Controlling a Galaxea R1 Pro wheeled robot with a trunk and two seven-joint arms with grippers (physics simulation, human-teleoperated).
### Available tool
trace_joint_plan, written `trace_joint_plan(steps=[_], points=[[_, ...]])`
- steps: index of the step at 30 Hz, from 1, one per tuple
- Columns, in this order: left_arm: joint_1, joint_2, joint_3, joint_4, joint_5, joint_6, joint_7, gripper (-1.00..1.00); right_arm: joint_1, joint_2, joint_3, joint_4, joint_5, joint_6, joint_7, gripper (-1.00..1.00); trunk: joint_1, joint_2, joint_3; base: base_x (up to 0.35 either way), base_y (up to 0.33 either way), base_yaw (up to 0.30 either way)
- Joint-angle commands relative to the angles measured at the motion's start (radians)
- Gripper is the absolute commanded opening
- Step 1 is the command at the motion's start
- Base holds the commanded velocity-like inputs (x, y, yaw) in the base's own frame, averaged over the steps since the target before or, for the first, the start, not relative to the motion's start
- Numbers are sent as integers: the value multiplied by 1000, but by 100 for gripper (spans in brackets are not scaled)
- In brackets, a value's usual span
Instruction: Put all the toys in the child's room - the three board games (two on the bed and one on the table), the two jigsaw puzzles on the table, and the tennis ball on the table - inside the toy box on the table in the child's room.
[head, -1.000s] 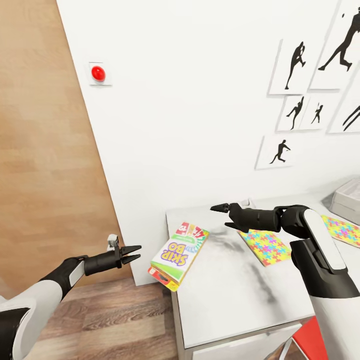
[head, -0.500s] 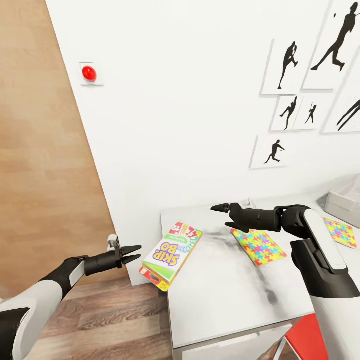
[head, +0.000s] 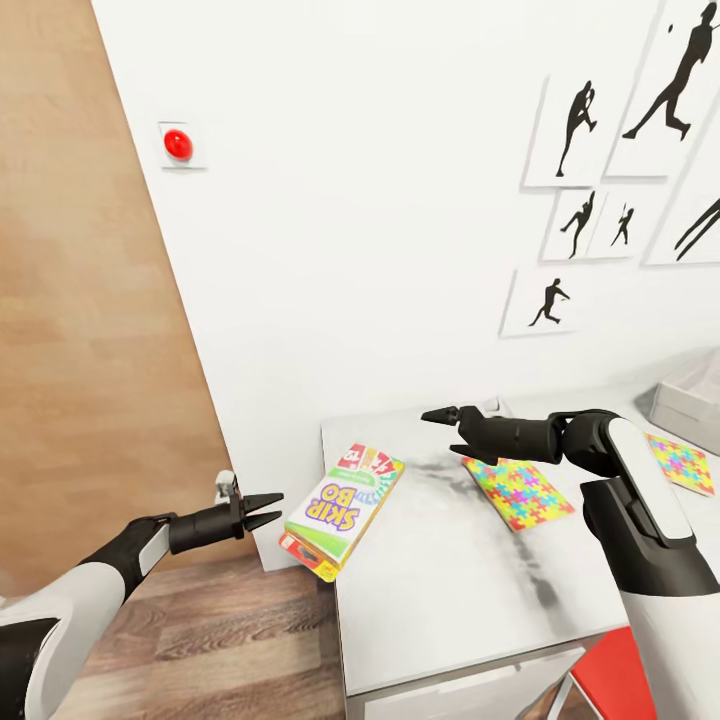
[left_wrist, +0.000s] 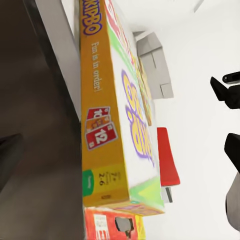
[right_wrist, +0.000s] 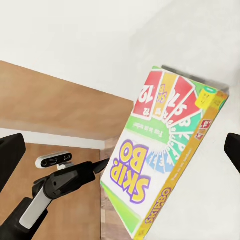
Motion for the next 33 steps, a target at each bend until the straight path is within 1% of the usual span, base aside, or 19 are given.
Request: trace_joint_plan(steps=[1, 3, 8, 15, 22, 33], points=[[-1, 0, 7, 0, -6, 11, -4, 100, -1, -1, 1, -1, -9, 1, -10, 100, 4, -8, -4, 0, 0, 0], [0, 0, 7, 0, -6, 12, -4, 100, -1, 0, 1, -1, -9, 1, -10, 100, 12, -22, -10, 0, 0, 0], [3, -1, 7, 0, -6, 14, -3, 100, -1, 2, 1, 0, -8, 1, -10, 100, 12, -22, -10, 0, 0, 0], [11, -6, 7, 0, -6, 15, -1, 100, -3, 2, 1, 1, -8, 1, -10, 100, 38, -71, -32, 0, 0, 0], [13, -17, 7, 0, -6, 17, -2, 100, -3, 2, 1, 0, -8, 1, -9, 100, 38, -71, -32, 0, 0, 0], [13, -19, 7, 0, -6, 16, -2, 100, -3, 3, 1, 0, -8, 1, -9, 100, 38, -71, -32, -24, -24, 0]])
